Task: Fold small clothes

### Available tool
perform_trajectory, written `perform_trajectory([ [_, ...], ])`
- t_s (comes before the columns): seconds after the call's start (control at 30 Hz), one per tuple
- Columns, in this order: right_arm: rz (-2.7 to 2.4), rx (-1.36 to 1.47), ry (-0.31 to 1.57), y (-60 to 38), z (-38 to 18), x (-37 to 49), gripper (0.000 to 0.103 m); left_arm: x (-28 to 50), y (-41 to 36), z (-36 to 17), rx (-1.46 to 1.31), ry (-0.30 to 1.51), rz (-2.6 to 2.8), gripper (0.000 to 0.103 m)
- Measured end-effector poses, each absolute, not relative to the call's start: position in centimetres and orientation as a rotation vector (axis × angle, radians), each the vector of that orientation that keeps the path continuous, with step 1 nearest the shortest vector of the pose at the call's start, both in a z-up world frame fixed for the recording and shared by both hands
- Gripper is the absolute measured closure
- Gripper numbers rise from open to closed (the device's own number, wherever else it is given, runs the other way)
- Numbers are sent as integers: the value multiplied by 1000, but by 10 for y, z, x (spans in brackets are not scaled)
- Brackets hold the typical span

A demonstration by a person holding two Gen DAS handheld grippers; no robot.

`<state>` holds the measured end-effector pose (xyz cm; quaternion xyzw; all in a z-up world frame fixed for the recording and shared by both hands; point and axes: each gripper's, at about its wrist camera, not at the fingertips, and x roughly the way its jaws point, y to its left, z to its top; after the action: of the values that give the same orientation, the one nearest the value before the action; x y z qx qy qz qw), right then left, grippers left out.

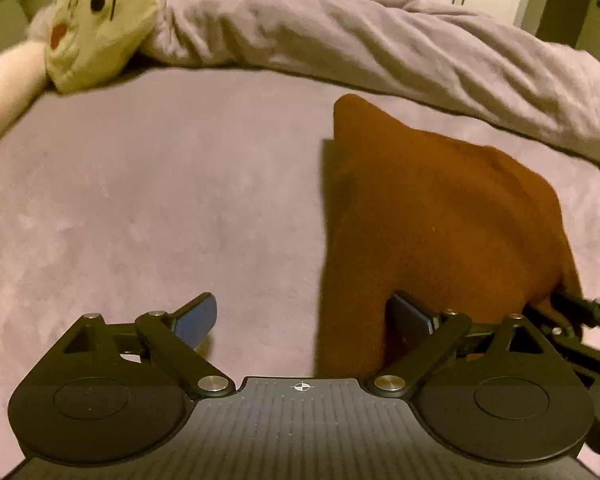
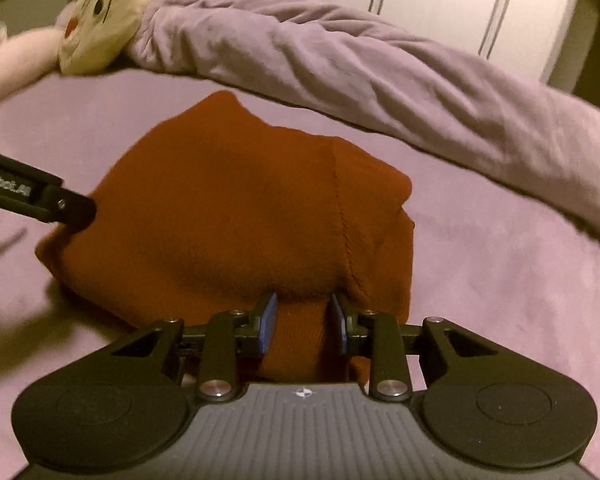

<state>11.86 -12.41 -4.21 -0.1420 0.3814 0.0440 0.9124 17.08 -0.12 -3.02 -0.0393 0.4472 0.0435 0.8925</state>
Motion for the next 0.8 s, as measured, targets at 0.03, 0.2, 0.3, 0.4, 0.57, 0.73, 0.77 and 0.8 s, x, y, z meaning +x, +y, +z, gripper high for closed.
perform_trajectory([
  [0.03,88,-299,787,-122,-41,117,75,170,-4,-32,-63,924,100,4],
  [0.2,98,-281,807,-123,-37,116,73,166,-10,-28,-4,953,118,1],
  [0.3,87,-249,827,-124,-28,113,68,158,-13,-17,23,972,131,2],
  [0.4,-5,-205,871,-128,-19,97,21,141,-14,-4,28,963,138,2],
  [0.57,-30,-81,949,-138,-12,61,7,114,-13,14,-71,971,99,1],
  [0.73,10,4,997,-135,4,40,4,102,-21,25,-45,1002,72,1],
  [0.77,3,-1,1007,-133,8,37,4,101,-22,27,-42,1008,72,1],
  [0.8,-1,-13,1021,-129,12,37,4,101,-22,28,-36,1010,74,1],
])
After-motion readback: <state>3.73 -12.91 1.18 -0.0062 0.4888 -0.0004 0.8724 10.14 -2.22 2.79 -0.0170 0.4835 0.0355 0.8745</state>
